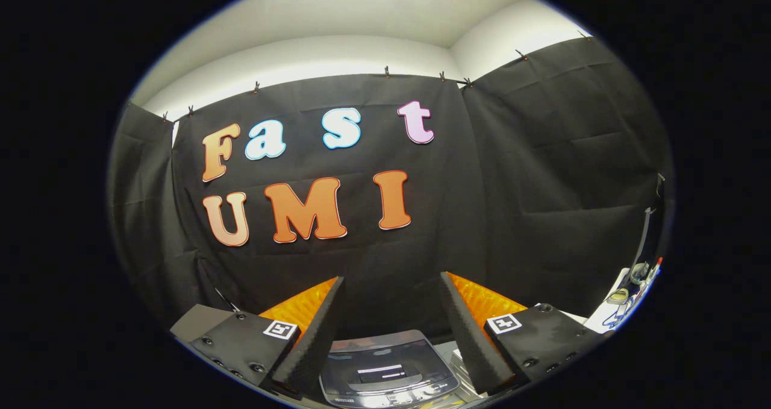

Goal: Put the clothes into the washing machine and then close the washing machine lid.

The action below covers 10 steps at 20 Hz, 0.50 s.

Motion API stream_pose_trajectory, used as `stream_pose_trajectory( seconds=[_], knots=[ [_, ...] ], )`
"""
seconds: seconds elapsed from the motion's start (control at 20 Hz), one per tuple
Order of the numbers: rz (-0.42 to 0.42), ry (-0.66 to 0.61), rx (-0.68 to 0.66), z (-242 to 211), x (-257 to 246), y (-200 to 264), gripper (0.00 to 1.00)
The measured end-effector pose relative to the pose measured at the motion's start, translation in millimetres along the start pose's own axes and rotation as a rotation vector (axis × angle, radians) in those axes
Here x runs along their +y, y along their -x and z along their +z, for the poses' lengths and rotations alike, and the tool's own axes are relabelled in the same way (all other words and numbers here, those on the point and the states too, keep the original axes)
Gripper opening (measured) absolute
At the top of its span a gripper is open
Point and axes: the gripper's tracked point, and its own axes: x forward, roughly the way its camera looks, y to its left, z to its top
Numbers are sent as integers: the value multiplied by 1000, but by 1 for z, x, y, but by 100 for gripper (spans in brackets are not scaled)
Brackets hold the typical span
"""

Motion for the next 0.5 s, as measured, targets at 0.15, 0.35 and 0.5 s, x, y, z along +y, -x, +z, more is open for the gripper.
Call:
stream_pose_trajectory(
  seconds=[0.15,0.35,0.5],
  knots=[
    [-1,1,2,0,-1,0,99],
    [-4,-3,2,-2,-3,1,99],
    [-7,-11,7,-5,-5,1,99]
  ],
)
